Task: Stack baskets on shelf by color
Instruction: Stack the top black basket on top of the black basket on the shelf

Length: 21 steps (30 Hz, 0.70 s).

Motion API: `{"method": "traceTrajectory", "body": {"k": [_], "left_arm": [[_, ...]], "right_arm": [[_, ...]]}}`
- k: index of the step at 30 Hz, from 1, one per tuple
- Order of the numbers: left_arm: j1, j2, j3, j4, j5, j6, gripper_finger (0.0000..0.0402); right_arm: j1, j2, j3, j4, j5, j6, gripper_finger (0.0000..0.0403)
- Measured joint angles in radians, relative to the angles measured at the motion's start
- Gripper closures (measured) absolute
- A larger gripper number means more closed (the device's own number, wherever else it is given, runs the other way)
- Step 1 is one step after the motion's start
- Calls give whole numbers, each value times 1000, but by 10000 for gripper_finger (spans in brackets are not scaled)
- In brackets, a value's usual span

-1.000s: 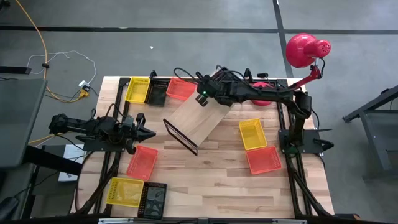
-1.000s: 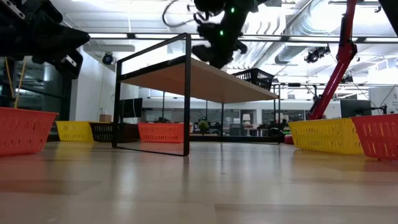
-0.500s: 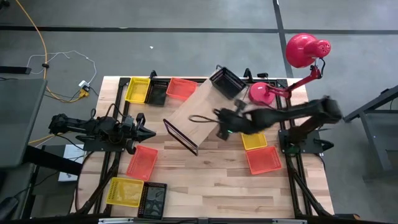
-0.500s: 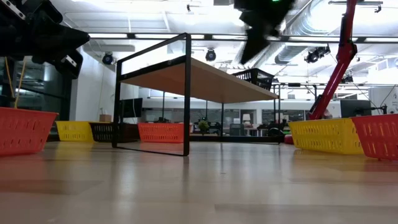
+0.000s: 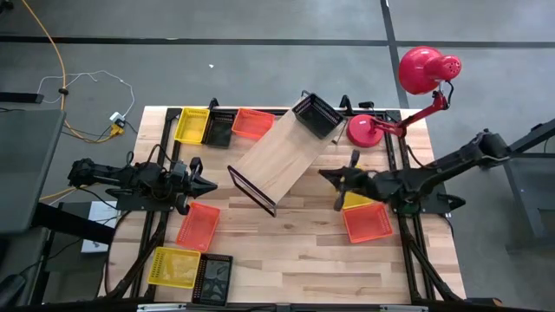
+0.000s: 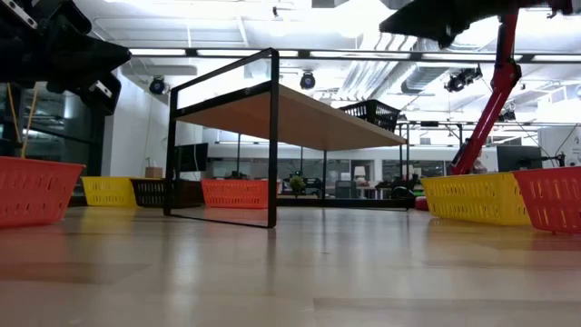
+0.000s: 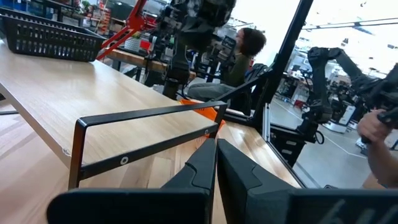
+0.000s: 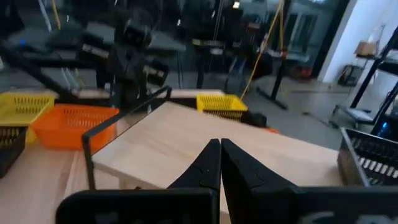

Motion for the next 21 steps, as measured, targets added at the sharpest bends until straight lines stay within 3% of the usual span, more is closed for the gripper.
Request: {"method": "traceTrajectory", "body": {"k": [3,7,10,15,21], "left_arm": [[0,0,0,23,-21,3,398],[1,15,1,183,-210,132,398],[15,57,43,175,-315,213,396],[118,233,237,-156,-455,232,363],[331,529,492,-558,-375,173,295]], "right_arm": [[-25,-33,-89,120,-14,-7,403],[-59,-57,-145,178,-35,6,403],[-86,-56,-147,188,-57,11,403],[-128,-56,-147,206,-95,12,403],[-147,-56,-147,210,-108,24,403]]}}
